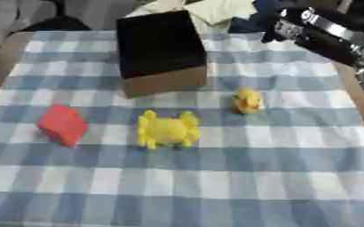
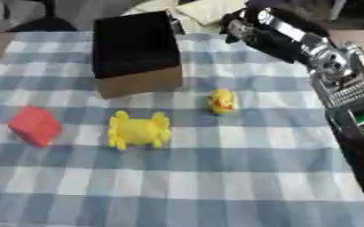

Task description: Pick up objects on the table and place them in the box.

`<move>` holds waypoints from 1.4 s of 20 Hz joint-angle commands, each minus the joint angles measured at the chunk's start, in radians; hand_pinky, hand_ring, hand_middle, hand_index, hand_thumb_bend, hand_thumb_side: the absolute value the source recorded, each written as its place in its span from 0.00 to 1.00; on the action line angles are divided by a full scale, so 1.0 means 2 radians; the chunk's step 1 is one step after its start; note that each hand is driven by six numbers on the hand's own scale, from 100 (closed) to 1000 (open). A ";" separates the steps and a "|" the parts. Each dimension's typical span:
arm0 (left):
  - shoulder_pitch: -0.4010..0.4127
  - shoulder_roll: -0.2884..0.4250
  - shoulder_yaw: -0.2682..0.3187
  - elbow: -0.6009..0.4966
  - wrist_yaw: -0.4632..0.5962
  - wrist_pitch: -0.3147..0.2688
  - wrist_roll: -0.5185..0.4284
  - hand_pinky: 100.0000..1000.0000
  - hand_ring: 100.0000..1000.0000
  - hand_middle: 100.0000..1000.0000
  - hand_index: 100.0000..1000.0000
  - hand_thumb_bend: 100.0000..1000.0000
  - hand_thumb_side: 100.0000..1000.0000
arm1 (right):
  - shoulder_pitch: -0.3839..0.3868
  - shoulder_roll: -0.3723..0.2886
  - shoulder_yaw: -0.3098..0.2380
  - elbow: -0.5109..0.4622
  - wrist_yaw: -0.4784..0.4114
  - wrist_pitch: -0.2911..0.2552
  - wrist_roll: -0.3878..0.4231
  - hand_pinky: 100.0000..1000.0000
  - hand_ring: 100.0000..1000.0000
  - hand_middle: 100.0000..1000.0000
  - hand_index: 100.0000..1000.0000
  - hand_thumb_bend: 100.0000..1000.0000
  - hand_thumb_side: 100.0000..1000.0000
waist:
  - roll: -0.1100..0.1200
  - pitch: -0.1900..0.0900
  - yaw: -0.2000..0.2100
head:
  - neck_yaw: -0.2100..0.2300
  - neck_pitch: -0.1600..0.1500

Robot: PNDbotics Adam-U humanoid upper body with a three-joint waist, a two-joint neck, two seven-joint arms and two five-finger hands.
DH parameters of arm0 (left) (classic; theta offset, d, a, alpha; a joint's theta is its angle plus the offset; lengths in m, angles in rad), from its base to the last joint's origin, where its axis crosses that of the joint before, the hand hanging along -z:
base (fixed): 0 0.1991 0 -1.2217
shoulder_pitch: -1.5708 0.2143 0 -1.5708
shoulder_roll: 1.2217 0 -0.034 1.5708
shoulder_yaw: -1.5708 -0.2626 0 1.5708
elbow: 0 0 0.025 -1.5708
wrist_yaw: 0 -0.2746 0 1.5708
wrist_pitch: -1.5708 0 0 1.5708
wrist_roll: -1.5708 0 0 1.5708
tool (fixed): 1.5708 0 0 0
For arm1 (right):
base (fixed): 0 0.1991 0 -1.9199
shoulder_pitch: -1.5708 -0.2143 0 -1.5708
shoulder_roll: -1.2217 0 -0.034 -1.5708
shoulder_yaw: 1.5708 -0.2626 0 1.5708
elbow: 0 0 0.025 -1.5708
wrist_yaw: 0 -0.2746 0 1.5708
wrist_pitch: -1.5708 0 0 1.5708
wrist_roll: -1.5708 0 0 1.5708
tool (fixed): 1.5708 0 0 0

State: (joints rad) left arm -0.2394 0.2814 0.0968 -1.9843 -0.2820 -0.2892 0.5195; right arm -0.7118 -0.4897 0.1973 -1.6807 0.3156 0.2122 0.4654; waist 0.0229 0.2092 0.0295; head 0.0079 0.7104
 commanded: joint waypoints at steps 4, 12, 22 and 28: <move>-0.005 0.008 0.001 -0.008 0.002 0.000 -0.001 0.59 0.75 0.65 0.78 0.04 0.85 | -0.009 -0.006 -0.004 -0.005 0.002 0.000 0.001 0.81 0.74 0.59 0.83 0.00 1.00 | -0.001 -0.007 0.001 | 0.001 -0.008; -0.005 0.008 0.001 -0.008 0.002 0.000 -0.001 0.59 0.75 0.65 0.78 0.04 0.85 | -0.012 -0.010 -0.004 -0.008 0.041 -0.010 -0.008 0.81 0.76 0.63 0.82 0.00 1.00 | -0.001 -0.007 0.002 | 0.002 -0.009; -0.005 0.007 0.001 -0.008 0.001 0.000 -0.002 0.58 0.75 0.65 0.78 0.04 0.85 | -0.024 -0.011 0.005 -0.008 0.195 -0.077 0.018 0.83 0.81 0.74 0.79 0.13 0.87 | -0.002 -0.006 0.002 | -0.001 -0.008; -0.005 0.006 0.001 -0.008 0.001 0.001 -0.002 0.58 0.75 0.65 0.78 0.04 0.85 | -0.030 -0.008 0.004 0.000 0.238 -0.120 0.083 0.84 0.83 0.78 0.81 0.35 0.61 | -0.002 -0.005 0.003 | -0.003 -0.010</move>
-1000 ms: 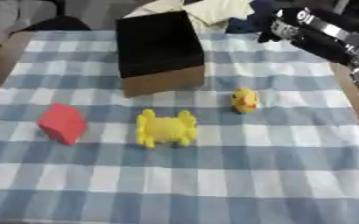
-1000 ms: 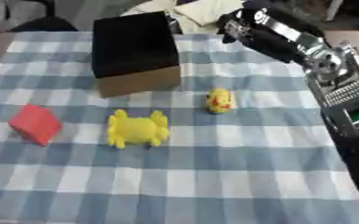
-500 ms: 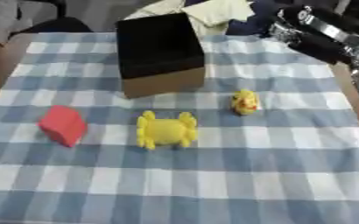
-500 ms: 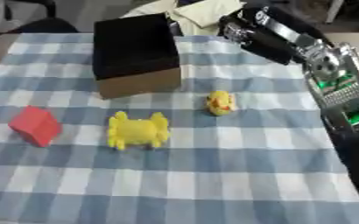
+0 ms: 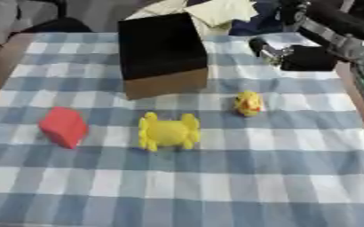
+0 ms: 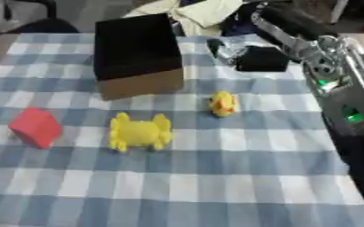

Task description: Pick up objects on the table and place them in the box.

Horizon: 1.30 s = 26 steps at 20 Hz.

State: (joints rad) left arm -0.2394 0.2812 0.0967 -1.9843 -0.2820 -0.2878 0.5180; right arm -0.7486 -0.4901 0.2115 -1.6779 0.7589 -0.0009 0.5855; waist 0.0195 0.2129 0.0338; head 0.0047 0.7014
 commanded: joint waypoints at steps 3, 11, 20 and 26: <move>-0.005 0.006 0.000 -0.008 0.001 0.000 -0.001 0.58 0.75 0.65 0.78 0.04 0.85 | -0.014 -0.007 -0.004 0.001 0.027 -0.025 0.052 0.85 0.84 0.79 0.82 0.39 0.54 | 0.000 -0.006 0.001 | -0.002 -0.006; -0.005 0.005 0.000 -0.008 0.001 0.001 -0.002 0.58 0.75 0.65 0.78 0.04 0.85 | -0.017 -0.007 -0.007 0.006 0.046 -0.044 0.110 0.86 0.86 0.85 0.87 0.40 0.51 | 0.000 -0.006 0.001 | -0.002 -0.009; -0.005 0.003 0.000 -0.008 0.000 0.001 -0.002 0.58 0.75 0.65 0.78 0.04 0.85 | -0.019 -0.004 -0.007 0.028 0.065 -0.035 0.121 0.87 0.84 0.86 0.90 0.34 0.32 | 0.000 -0.003 0.001 | -0.003 -0.008; -0.005 0.001 0.000 -0.008 -0.001 0.001 -0.003 0.58 0.75 0.65 0.78 0.03 0.84 | -0.020 0.001 -0.003 0.052 0.072 -0.025 0.112 0.87 0.85 0.86 0.91 0.37 0.27 | -0.001 0.001 0.001 | -0.004 -0.010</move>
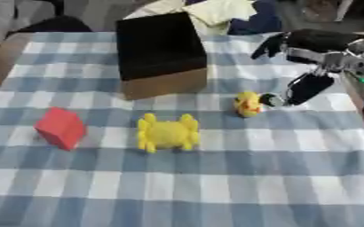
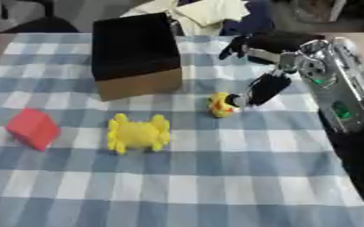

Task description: Pick up objects on the table and place them in the box.

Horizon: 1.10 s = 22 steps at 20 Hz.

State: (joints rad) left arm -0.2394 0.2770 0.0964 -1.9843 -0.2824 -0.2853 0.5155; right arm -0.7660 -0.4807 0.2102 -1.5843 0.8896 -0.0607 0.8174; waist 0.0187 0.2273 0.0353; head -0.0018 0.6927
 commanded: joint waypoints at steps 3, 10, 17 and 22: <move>-0.006 0.002 0.000 -0.008 -0.001 0.000 -0.003 0.58 0.75 0.65 0.78 0.03 0.84 | -0.014 0.000 0.000 0.020 0.013 0.010 -0.012 0.86 0.85 0.85 0.92 0.33 0.33 | 0.000 -0.004 0.001 | -0.001 -0.007; -0.007 -0.001 -0.001 -0.008 -0.002 0.001 -0.004 0.58 0.75 0.65 0.78 0.02 0.83 | -0.021 0.014 0.009 0.060 0.035 0.011 -0.023 0.86 0.85 0.84 0.93 0.38 0.37 | 0.001 0.003 0.001 | -0.003 -0.013; -0.008 -0.004 -0.001 -0.008 -0.002 0.001 -0.004 0.58 0.75 0.65 0.77 0.02 0.84 | -0.024 0.029 0.015 0.100 0.061 0.006 -0.038 0.85 0.84 0.82 0.91 0.38 0.39 | 0.003 0.007 0.003 | -0.004 -0.017; -0.008 -0.005 -0.002 -0.008 -0.002 0.001 -0.004 0.58 0.75 0.65 0.77 0.02 0.84 | -0.023 0.037 0.017 0.117 0.073 0.007 -0.048 0.84 0.84 0.81 0.90 0.37 0.39 | 0.004 0.008 0.004 | -0.005 -0.020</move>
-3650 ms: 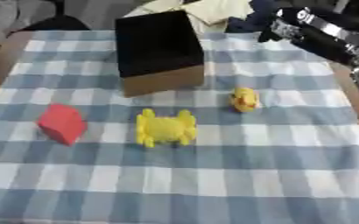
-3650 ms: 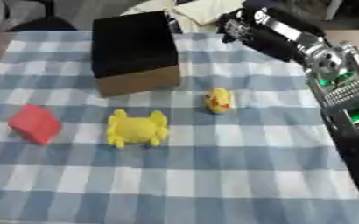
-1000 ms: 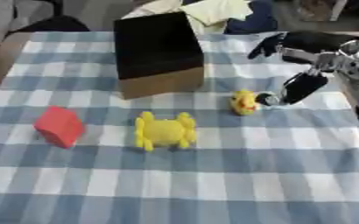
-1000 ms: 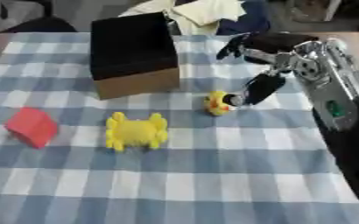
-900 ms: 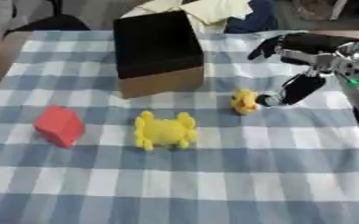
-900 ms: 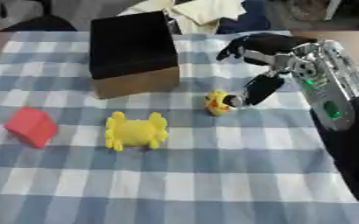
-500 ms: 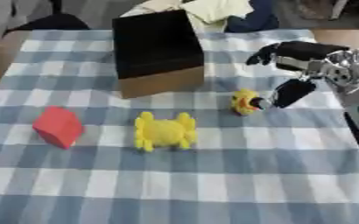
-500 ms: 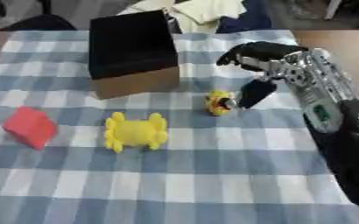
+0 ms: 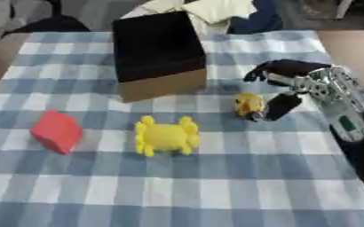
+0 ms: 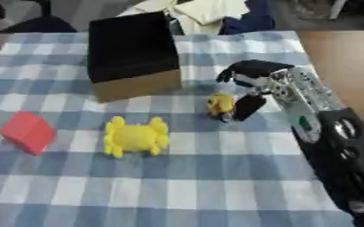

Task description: Pick up objects on the table and place them in the box.

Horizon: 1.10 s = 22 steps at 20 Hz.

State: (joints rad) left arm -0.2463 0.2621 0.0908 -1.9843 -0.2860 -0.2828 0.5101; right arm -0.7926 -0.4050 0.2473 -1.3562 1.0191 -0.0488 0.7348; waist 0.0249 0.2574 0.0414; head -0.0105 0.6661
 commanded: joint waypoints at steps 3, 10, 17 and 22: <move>-0.004 0.002 0.001 -0.008 0.000 0.000 -0.001 0.58 0.75 0.65 0.77 0.02 0.84 | -0.010 0.003 -0.002 0.011 0.018 0.003 -0.014 0.83 0.84 0.80 0.88 0.35 0.39 | 0.001 -0.007 0.001 | -0.001 -0.008; -0.004 0.001 0.001 -0.008 0.000 0.000 -0.002 0.58 0.75 0.65 0.77 0.02 0.84 | -0.010 0.006 -0.002 0.017 0.017 0.003 -0.025 0.81 0.81 0.73 0.79 0.28 0.39 | 0.002 -0.006 0.001 | -0.003 -0.007; -0.005 0.000 0.001 -0.008 0.000 0.000 -0.002 0.58 0.75 0.65 0.77 0.02 0.83 | -0.009 0.007 -0.001 0.019 0.022 0.007 -0.036 0.78 0.79 0.69 0.74 0.27 0.30 | 0.002 -0.006 0.002 | -0.004 -0.010; -0.005 0.000 0.001 -0.008 0.000 0.000 -0.002 0.58 0.75 0.65 0.77 0.02 0.83 | -0.009 0.010 -0.001 0.020 0.025 0.009 -0.046 0.75 0.77 0.62 0.70 0.12 0.25 | 0.002 -0.007 0.002 | -0.004 -0.010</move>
State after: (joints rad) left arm -0.2467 0.2543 0.0907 -1.9843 -0.2860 -0.2831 0.5089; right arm -0.7924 -0.3750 0.2480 -1.3105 1.0622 -0.0324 0.6519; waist 0.0286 0.2594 0.0433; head -0.0165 0.6574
